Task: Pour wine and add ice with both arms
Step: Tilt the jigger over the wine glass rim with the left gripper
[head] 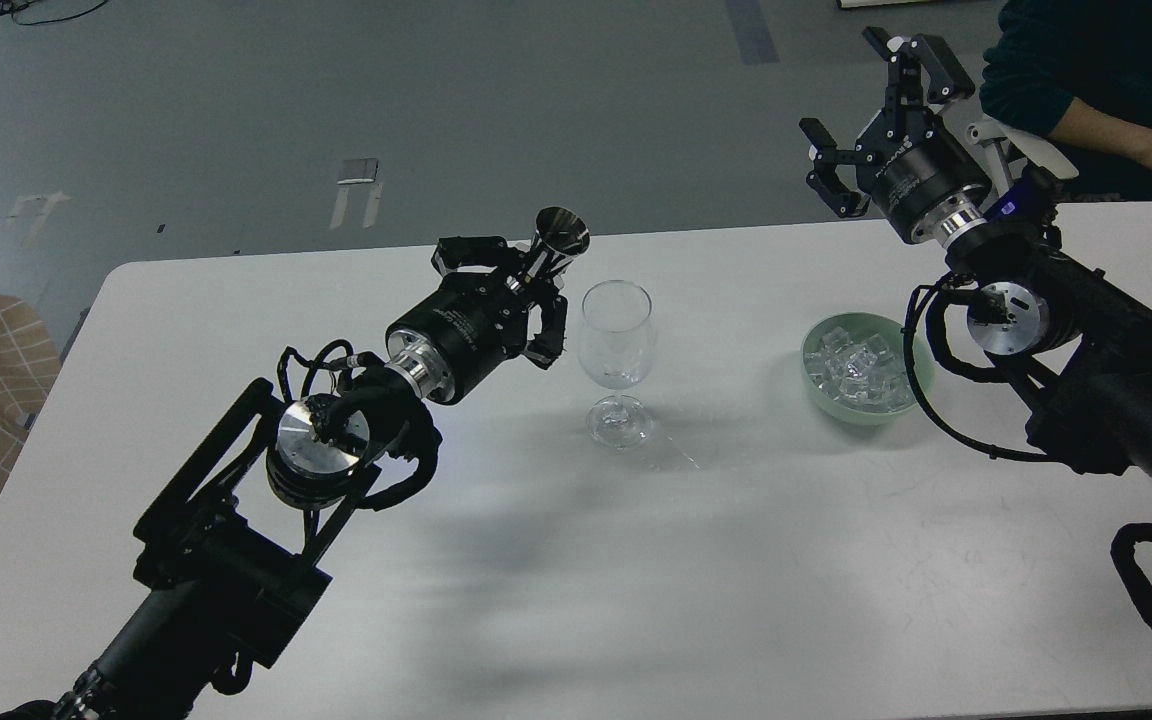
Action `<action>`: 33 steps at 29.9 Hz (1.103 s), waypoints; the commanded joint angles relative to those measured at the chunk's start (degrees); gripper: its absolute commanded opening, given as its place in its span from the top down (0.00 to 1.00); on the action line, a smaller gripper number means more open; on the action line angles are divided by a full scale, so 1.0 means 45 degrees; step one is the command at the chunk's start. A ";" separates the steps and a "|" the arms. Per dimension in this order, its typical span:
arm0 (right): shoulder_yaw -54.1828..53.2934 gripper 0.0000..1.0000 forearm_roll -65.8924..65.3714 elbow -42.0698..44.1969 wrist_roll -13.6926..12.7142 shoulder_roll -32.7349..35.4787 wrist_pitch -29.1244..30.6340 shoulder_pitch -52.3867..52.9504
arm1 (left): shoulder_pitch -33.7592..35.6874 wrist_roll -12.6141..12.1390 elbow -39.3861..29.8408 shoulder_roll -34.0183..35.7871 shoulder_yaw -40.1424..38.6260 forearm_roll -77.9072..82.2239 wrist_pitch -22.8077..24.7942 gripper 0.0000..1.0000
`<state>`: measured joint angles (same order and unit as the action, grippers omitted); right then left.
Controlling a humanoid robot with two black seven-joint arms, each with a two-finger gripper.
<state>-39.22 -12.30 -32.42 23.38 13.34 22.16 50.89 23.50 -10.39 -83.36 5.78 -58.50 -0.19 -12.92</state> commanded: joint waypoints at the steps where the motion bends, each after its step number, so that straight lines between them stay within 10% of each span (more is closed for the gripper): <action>1: 0.0005 0.00 0.0000 -0.0002 0.0001 0.0005 0.0017 -0.0021 | 0.0031 -0.0075 0.0009 -0.0211 -0.0007 0.0490 -0.0137 1.00; 33: -0.0014 0.00 0.0000 -0.0002 0.0001 0.0005 -0.0003 -0.0040 | 0.0382 -0.0387 -0.0030 -0.0211 0.1086 0.6427 -0.0137 1.00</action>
<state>-39.29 -12.30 -32.44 23.38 13.37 22.24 50.71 25.16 -11.94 -83.32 4.97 -54.12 26.93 -13.37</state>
